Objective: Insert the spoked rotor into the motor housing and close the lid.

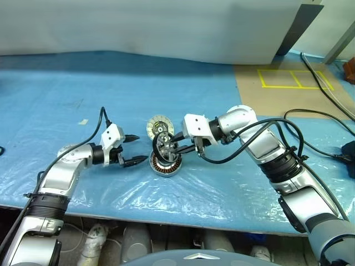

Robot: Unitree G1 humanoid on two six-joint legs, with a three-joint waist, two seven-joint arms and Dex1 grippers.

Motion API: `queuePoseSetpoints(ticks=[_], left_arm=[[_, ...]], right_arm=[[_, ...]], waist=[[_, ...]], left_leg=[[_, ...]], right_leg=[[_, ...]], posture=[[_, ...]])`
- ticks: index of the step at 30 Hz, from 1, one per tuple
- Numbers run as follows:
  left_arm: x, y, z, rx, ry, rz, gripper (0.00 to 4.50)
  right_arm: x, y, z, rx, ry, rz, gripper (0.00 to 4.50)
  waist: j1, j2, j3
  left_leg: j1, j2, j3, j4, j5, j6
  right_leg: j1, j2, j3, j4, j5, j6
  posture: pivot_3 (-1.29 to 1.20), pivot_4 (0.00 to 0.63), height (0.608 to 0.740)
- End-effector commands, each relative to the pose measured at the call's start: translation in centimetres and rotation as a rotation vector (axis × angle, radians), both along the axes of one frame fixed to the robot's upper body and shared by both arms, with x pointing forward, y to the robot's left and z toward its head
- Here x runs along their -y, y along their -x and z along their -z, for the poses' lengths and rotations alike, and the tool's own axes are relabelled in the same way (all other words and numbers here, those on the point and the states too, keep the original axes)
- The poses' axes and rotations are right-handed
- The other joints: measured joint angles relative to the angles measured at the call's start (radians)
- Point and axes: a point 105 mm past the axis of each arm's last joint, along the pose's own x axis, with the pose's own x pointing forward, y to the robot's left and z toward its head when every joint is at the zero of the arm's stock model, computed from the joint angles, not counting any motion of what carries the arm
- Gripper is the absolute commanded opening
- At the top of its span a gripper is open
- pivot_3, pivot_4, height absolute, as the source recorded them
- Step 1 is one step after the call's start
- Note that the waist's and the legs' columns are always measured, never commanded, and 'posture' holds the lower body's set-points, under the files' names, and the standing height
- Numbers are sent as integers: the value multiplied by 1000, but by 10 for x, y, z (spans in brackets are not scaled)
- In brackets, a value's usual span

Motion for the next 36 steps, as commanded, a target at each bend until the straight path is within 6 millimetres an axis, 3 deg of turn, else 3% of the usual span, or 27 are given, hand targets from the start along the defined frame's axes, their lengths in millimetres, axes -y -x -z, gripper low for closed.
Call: queuePoseSetpoints(ticks=[1,8,19,28,36], left_arm=[[0,4,-8,39,-17,21,4500],[-3,3,-8,41,-18,4,4500],[-2,0,-8,46,-15,0,4500],[-2,-2,-8,53,-15,-1,4500],[-4,-3,-9,57,-17,-8,4500]], right_arm=[[-1,3,3,8,-4,-28,992],[3,4,15,-13,27,-29,992],[-1,3,16,15,23,-38,992],[-2,2,18,11,33,-38,4039],[-2,-3,-3,10,-35,-14,4039]], waist=[[0,0,0],[0,0,0],[0,0,0],[0,0,0],[0,0,0]], left_leg=[[0,0,0,0,0,0],[0,0,0,0,0,0],[0,0,0,0,0,0],[0,0,0,0,0,0],[0,0,0,0,0,0]], right_leg=[[0,0,0,0,0,0],[0,0,0,0,-1,-1],[0,0,0,0,-1,-2],[0,0,0,0,-2,-3],[0,0,0,0,-2,-3]], posture=[[0,150,740],[0,150,740],[0,150,740],[0,150,740],[0,150,740]])
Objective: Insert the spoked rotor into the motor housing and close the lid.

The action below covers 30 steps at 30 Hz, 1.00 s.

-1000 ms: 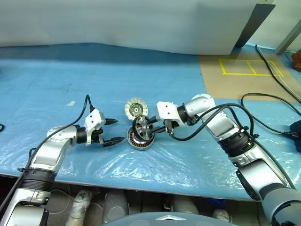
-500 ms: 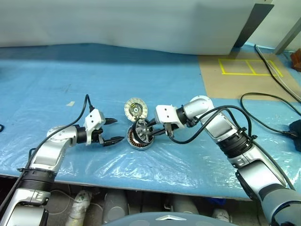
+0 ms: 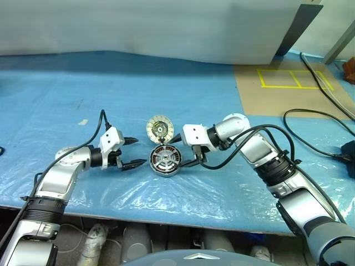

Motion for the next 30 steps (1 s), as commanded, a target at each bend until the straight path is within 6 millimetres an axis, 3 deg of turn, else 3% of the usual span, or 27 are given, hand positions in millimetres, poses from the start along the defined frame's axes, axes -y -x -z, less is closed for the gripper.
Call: queuePoseSetpoints(ticks=[1,2,5,11,14,19,21,26,28,30], left_arm=[[-3,-2,-9,37,-1,1,4500],[-3,-2,-10,37,4,-2,4500],[-4,-2,-13,36,26,-17,4500],[-6,-3,-13,29,44,-47,4500],[-8,-5,-16,25,57,-63,4500],[-10,-9,-21,17,82,-84,4500],[-11,-10,-20,15,78,-88,4500],[-10,-13,-19,14,75,-90,4500],[-9,-14,-20,17,76,-88,4500],[-8,-14,-20,21,75,-88,4500]], right_arm=[[-4,-5,-28,33,-86,9,4039],[-5,-7,-31,34,-104,23,4039],[-11,-6,-41,-29,-205,64,3434],[-21,-5,-33,-144,-303,176,1489],[-27,-2,-43,-253,-394,197,1489],[-30,9,-36,-400,-414,210,1489],[-29,12,-20,-439,-363,224,1489],[-14,2,45,-324,-106,301,1489],[-12,3,54,-315,-76,292,1489],[-11,1,49,-316,-98,298,1489]], waist=[[0,0,0],[0,0,0],[0,0,0],[1,0,0],[0,0,0],[2,0,0],[2,0,0],[2,0,0],[2,0,0],[1,0,0]], left_leg=[[0,0,0,0,0,0],[0,0,0,0,0,0],[0,0,0,0,0,0],[0,0,0,0,0,0],[0,0,0,0,0,0],[0,0,0,0,0,0],[0,0,0,0,0,0],[0,0,0,-1,0,-1],[1,-1,0,-1,0,-1],[5,0,0,-1,0,-1]], right_leg=[[0,0,0,0,0,0],[0,0,0,0,0,0],[0,0,0,0,0,0],[0,0,0,0,0,0],[0,0,0,0,0,0],[0,0,0,0,0,-1],[0,0,0,0,-1,-1],[0,0,0,-1,0,0],[1,0,0,-1,0,-1],[5,0,0,-1,-1,-1]], posture=[[0,150,740],[0,150,740],[0,150,740],[0,150,740],[0,150,740],[0,150,740],[0,150,740],[0,150,740],[0,150,740],[0,150,740]])
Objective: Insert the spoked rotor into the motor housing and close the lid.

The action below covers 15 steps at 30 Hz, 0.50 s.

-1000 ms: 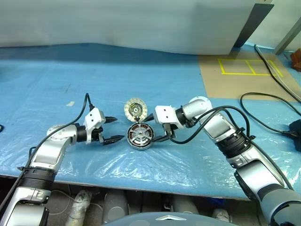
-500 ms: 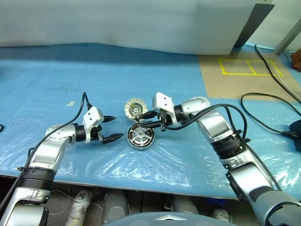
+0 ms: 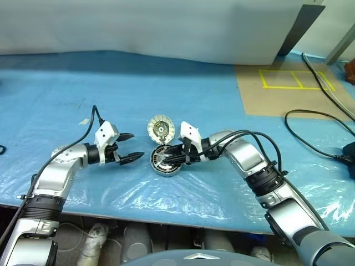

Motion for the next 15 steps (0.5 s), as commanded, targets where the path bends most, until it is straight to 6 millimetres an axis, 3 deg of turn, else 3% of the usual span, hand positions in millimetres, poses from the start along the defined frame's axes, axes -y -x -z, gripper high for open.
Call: queuePoseSetpoints(ticks=[1,8,15], left_arm=[[-1,-4,-11,46,-1,-1,4500],[-4,-11,-16,54,38,-33,4500],[-9,-36,-19,13,140,-126,4500]], right_arm=[[9,-2,12,-25,50,29,1489],[8,-5,-38,-77,-156,36,1489],[12,2,-69,-59,-239,50,1489]], waist=[[-1,0,0],[2,0,0],[12,0,0]], left_leg=[[3,0,0,0,0,0],[6,0,0,-1,0,0],[5,0,0,-4,0,0]], right_leg=[[3,0,0,0,0,0],[7,0,0,-2,-1,0],[6,0,0,-4,0,0]], posture=[[0,150,740],[0,150,740],[0,150,740]])
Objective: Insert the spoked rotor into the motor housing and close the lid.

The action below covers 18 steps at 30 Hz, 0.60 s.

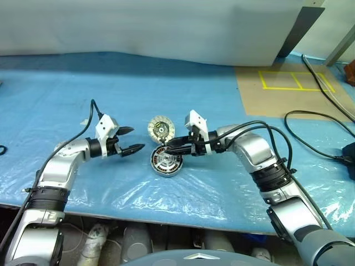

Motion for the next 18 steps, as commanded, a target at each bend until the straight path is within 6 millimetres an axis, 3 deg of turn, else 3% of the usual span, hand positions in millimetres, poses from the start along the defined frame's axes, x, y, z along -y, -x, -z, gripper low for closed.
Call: queuePoseSetpoints(ticks=[1,3,5,9,16,18], left_arm=[[-5,-15,-13,1,104,-61,4500],[-5,-27,-18,-32,183,-104,4500],[-5,-39,-18,-85,267,-148,4500],[2,-48,-5,-175,332,-148,3538],[27,-62,15,-314,368,-126,1199],[37,-68,9,-313,397,-108,1199]], right_arm=[[2,0,-27,43,-78,32,1489],[8,-6,-31,65,-88,100,1489],[15,-10,-36,58,-128,166,1161],[25,-5,-39,51,-158,241,0],[31,5,-39,13,-191,332,0],[35,6,-40,5,-186,352,0]], waist=[[4,0,0],[8,0,0],[12,0,0],[15,0,0],[19,-1,0],[27,-1,1]], left_leg=[[0,0,0,0,0,0],[0,0,0,-1,0,0],[0,-1,0,-1,0,0],[0,-3,0,-2,0,0],[-2,-5,-1,-10,0,-1],[-3,-6,-1,-11,0,-1]], right_leg=[[0,0,0,0,0,0],[0,0,0,0,0,0],[0,0,0,-1,0,0],[1,-1,0,-3,2,3],[1,-1,0,-14,6,9],[1,-1,0,-15,6,10]], posture=[[0,150,740],[0,150,740],[0,150,740],[0,150,740],[0,150,740],[0,150,740]])
